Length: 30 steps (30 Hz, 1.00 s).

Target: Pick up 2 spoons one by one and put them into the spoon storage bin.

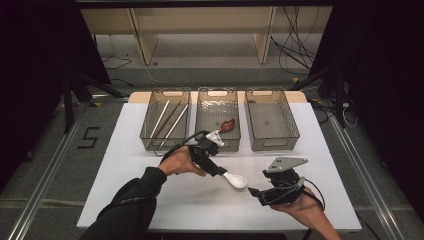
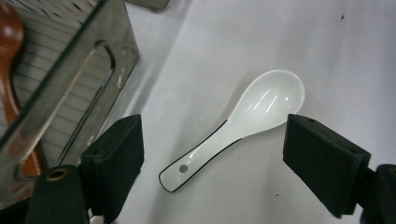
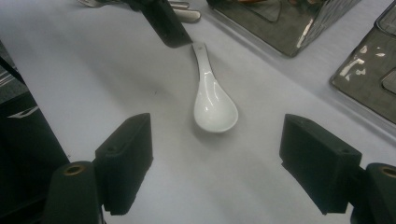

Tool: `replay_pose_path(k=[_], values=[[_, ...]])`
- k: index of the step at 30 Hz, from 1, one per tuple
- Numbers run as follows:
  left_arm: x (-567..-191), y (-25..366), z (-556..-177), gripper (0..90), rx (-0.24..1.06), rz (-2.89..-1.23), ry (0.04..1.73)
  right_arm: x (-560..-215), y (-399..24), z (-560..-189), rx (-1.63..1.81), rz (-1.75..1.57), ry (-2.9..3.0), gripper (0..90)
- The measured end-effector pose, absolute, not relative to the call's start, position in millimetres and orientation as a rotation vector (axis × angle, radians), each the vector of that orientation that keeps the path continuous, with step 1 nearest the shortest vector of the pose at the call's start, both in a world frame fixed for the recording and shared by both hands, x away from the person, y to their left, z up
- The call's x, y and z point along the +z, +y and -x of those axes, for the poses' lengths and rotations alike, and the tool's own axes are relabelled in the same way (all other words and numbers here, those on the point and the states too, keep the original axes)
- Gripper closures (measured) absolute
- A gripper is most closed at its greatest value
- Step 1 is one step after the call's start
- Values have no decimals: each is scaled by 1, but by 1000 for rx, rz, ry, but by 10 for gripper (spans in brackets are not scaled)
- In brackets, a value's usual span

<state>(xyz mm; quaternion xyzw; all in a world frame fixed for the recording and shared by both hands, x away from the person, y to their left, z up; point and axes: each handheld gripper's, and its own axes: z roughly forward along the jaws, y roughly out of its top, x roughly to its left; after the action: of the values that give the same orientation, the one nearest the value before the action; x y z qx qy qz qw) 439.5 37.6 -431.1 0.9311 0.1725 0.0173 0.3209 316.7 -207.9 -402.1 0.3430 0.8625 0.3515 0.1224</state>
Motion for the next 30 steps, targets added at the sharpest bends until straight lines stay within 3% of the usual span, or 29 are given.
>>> replay_pose_path(k=[22, 30], values=[[-469, 24, -444, 200, 14, -2588, 349, -403, -208, -318, 1028, -1003, 2520, 264], [-472, 22, -443, 248, 22, -2614, 319, -401, -209, -317, 1031, -1001, 2516, 264]])
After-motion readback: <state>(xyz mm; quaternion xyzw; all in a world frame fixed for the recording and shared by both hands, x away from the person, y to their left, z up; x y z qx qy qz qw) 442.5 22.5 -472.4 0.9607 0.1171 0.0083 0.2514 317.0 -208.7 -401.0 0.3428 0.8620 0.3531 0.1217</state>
